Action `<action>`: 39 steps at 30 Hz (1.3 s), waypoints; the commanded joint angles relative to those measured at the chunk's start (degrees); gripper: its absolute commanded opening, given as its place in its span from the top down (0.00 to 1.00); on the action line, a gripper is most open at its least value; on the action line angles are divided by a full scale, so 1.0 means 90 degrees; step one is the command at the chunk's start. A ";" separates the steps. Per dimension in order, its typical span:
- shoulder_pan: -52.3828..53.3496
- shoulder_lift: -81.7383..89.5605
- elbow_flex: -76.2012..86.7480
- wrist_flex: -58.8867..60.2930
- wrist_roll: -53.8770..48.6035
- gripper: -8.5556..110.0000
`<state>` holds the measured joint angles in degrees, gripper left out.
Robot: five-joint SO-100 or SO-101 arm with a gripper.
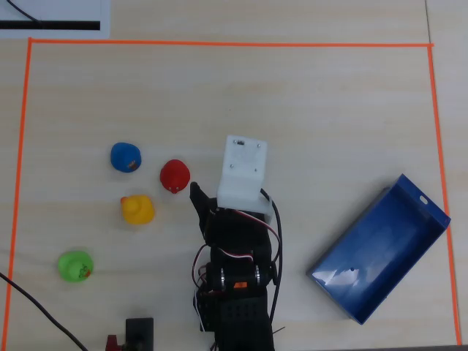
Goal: Grasp yellow duck and put it into box.
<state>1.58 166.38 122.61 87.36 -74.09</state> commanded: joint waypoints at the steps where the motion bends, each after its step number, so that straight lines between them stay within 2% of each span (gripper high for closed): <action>1: 0.0234 -0.1436 -0.1387 0.0312 -0.0059 0.63; 8: -0.0488 -0.2793 -0.2393 0.1475 0.0029 0.61; 13: -0.1436 -0.3867 -0.2402 0.1543 0.0781 0.61; 20: -0.3486 -0.4551 -0.2148 0.1514 0.2275 0.62; 30: -0.4717 -0.5186 -0.1738 0.0479 0.4150 0.61; 39: -0.4883 -0.5488 -0.0664 -0.0869 0.4336 0.61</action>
<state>-43.07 117.07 115.05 82.44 -34.89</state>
